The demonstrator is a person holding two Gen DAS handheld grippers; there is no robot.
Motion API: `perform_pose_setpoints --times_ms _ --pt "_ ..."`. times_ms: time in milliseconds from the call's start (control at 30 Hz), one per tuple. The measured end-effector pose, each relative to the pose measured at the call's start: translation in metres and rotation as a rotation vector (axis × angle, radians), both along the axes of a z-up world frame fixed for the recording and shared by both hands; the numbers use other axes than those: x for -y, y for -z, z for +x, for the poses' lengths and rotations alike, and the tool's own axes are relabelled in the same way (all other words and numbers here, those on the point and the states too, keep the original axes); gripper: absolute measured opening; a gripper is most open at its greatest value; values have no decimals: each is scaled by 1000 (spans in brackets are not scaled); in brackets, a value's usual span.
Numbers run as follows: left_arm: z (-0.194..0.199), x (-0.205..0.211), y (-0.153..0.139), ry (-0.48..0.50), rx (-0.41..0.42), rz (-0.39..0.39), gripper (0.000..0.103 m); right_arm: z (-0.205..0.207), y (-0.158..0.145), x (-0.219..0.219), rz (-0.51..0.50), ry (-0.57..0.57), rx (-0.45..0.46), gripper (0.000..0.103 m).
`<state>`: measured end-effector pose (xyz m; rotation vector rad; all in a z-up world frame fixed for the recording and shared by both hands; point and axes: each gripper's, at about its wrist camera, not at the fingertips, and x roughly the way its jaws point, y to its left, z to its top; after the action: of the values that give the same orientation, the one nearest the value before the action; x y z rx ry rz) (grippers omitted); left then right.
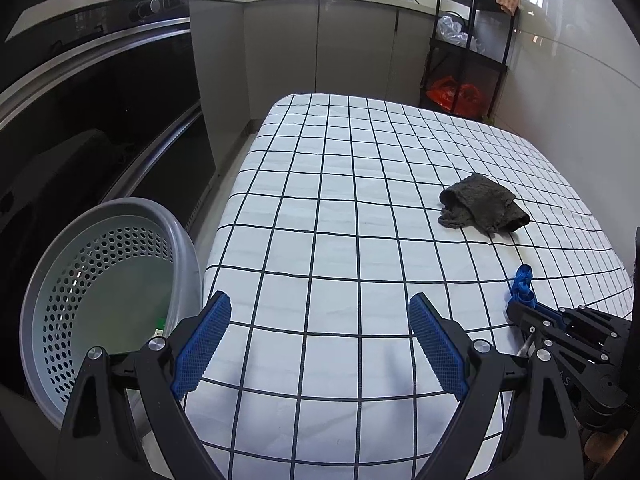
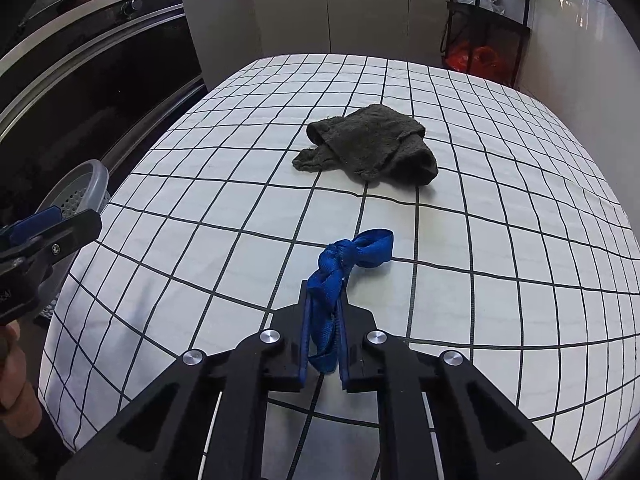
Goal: Collect trash
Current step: 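Grasp the blue strap with the right tool and lift it, then grasp the dark grey cloth with the left tool while the right tool holds the strap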
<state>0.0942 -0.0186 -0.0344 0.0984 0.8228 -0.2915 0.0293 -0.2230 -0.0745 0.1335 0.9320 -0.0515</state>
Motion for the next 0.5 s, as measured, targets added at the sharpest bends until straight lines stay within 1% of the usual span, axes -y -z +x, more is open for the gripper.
perform_pose_setpoints --times_ms 267,400,500 --pt "-5 4 0 15 14 6 88 -5 -15 12 11 37 47 11" --pt "-5 12 -4 27 4 -20 88 -12 -33 36 30 104 91 11" --pt "-6 23 -9 53 -6 -38 88 -19 -48 60 18 173 134 11"
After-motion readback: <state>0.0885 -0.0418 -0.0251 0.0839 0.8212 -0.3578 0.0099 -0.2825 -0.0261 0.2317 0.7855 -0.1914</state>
